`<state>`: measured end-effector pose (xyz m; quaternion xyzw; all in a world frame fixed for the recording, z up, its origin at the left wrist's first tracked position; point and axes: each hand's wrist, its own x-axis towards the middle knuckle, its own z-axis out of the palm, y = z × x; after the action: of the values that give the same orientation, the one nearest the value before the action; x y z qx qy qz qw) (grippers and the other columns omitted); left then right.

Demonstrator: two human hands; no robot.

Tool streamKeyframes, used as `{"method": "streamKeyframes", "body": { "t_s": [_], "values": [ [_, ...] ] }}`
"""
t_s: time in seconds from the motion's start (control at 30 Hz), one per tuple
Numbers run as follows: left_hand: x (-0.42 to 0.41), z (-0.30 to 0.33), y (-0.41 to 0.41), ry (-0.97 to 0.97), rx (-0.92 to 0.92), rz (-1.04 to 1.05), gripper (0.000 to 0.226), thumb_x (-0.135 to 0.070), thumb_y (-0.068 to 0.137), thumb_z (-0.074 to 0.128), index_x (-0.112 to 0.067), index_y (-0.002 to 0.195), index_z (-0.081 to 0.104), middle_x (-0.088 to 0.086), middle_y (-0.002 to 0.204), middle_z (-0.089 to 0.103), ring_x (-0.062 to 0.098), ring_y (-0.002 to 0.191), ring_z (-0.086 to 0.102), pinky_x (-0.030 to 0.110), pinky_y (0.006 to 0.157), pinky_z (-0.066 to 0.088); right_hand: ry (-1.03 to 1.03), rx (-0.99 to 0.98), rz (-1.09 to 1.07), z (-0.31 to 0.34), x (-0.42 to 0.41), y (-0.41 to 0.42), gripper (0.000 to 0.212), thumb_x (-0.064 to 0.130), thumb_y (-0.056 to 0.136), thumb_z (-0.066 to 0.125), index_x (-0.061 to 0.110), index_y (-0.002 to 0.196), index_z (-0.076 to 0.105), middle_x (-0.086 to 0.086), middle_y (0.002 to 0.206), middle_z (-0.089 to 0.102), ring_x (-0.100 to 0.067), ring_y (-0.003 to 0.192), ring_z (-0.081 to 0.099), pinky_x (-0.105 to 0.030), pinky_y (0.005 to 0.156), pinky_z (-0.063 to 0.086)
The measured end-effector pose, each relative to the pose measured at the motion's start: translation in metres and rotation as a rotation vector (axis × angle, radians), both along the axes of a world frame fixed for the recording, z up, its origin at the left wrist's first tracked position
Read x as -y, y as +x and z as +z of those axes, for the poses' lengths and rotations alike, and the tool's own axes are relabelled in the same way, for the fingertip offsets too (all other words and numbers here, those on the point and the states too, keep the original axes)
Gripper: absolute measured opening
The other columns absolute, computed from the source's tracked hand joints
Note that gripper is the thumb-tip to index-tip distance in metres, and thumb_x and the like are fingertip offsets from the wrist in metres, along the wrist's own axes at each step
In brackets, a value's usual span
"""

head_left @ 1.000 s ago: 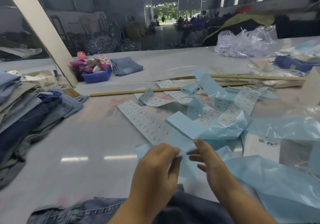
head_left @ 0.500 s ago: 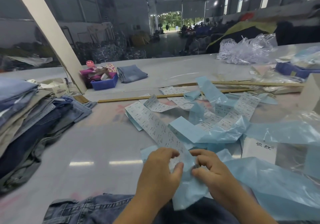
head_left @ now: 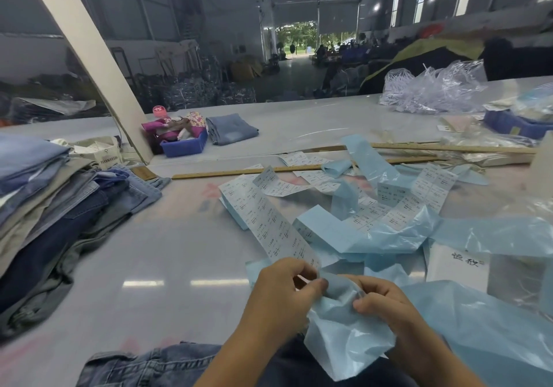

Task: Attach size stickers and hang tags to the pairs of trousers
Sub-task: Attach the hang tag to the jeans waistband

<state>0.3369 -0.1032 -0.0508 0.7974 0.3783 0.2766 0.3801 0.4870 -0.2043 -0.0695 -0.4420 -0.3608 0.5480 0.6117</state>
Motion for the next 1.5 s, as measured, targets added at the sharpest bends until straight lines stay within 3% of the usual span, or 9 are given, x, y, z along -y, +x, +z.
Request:
{"method": "streamKeyframes", "body": {
  "t_s": [0.13, 0.53, 0.63, 0.73, 0.9, 1.03, 1.13, 1.3, 1.5],
  "values": [
    [-0.010, 0.002, -0.008, -0.131, 0.049, -0.061, 0.011, -0.023, 0.087, 0.072, -0.030, 0.078, 0.074, -0.012, 0.075, 0.071, 0.004, 0.070, 0.065, 0.017, 0.065, 0.052, 0.036, 0.049, 0.087, 0.001, 0.001, 0.002, 0.053, 0.002, 0.055, 0.046, -0.002, 0.101, 0.073, -0.023, 0.084, 0.061, -0.033, 0.077, 0.054, -0.031, 0.063, 0.045],
    [-0.007, -0.001, -0.014, 0.128, -0.016, -0.072, 0.011, -0.040, 0.082, 0.074, -0.031, 0.078, 0.071, -0.023, 0.077, 0.063, 0.002, 0.071, 0.056, 0.016, 0.064, 0.046, -0.008, 0.083, 0.144, -0.008, 0.002, 0.002, 0.051, 0.000, 0.056, 0.049, -0.009, 0.102, 0.069, -0.026, 0.087, 0.060, -0.034, 0.080, 0.054, -0.032, 0.067, 0.045],
    [0.002, -0.012, -0.016, 0.180, -0.050, -0.044, 0.009, -0.036, 0.085, 0.068, -0.029, 0.082, 0.072, -0.019, 0.070, 0.059, 0.002, 0.070, 0.052, 0.014, 0.066, 0.039, -0.095, 0.050, 0.052, -0.006, 0.003, 0.000, 0.035, 0.011, 0.054, 0.066, -0.012, 0.080, 0.066, -0.021, 0.073, 0.054, -0.030, 0.068, 0.050, -0.030, 0.058, 0.040],
    [0.016, -0.026, -0.016, 0.176, -0.077, -0.068, 0.012, -0.040, 0.082, 0.066, -0.031, 0.088, 0.070, -0.019, 0.068, 0.058, 0.001, 0.071, 0.051, 0.025, 0.079, 0.044, -0.188, 0.085, -0.090, -0.009, -0.003, -0.004, 0.047, 0.017, 0.062, 0.086, -0.002, 0.065, 0.043, -0.013, 0.065, 0.037, -0.020, 0.057, 0.038, -0.029, 0.050, 0.029],
    [0.022, -0.036, -0.017, 0.146, -0.065, -0.031, 0.022, -0.048, 0.081, 0.069, -0.029, 0.092, 0.071, -0.017, 0.069, 0.058, 0.003, 0.072, 0.055, 0.029, 0.081, 0.048, -0.306, 0.051, -0.090, -0.019, -0.014, -0.010, 0.014, -0.011, 0.076, 0.065, -0.009, 0.089, 0.062, -0.027, 0.076, 0.067, -0.028, 0.062, 0.064, -0.029, 0.058, 0.054],
    [0.019, -0.035, -0.017, 0.149, -0.032, -0.016, 0.022, -0.047, 0.083, 0.069, -0.027, 0.092, 0.072, -0.012, 0.074, 0.064, 0.003, 0.069, 0.054, 0.023, 0.075, 0.048, -0.245, 0.027, -0.030, -0.022, -0.013, -0.005, 0.009, 0.002, 0.068, 0.069, -0.005, 0.072, 0.072, -0.026, 0.075, 0.067, -0.026, 0.067, 0.066, -0.026, 0.063, 0.054],
    [0.018, -0.033, -0.017, 0.237, -0.033, -0.007, 0.018, -0.042, 0.084, 0.068, -0.026, 0.089, 0.073, -0.011, 0.077, 0.067, 0.002, 0.071, 0.054, 0.025, 0.076, 0.048, -0.205, 0.036, 0.039, -0.024, -0.014, -0.002, 0.018, 0.002, 0.070, 0.065, -0.007, 0.082, 0.074, -0.026, 0.085, 0.069, -0.027, 0.078, 0.066, -0.026, 0.073, 0.054],
    [0.015, -0.030, -0.020, 0.243, -0.060, -0.050, 0.017, -0.038, 0.083, 0.063, -0.024, 0.085, 0.073, -0.015, 0.074, 0.065, 0.000, 0.071, 0.052, 0.026, 0.075, 0.046, -0.142, 0.328, 0.080, -0.021, -0.015, -0.006, 0.033, -0.019, 0.084, 0.049, -0.001, 0.085, 0.076, -0.024, 0.092, 0.073, -0.023, 0.087, 0.067, -0.034, 0.087, 0.051],
    [0.011, -0.028, -0.024, 0.049, 0.027, -0.033, 0.017, -0.034, 0.084, 0.064, -0.020, 0.078, 0.072, -0.011, 0.072, 0.068, 0.009, 0.069, 0.059, 0.027, 0.064, 0.050, -0.128, 0.559, 0.061, -0.014, -0.013, -0.008, 0.033, -0.019, 0.083, 0.050, 0.003, 0.087, 0.076, -0.020, 0.092, 0.073, -0.020, 0.089, 0.064, -0.038, 0.089, 0.050]
  ]
}}
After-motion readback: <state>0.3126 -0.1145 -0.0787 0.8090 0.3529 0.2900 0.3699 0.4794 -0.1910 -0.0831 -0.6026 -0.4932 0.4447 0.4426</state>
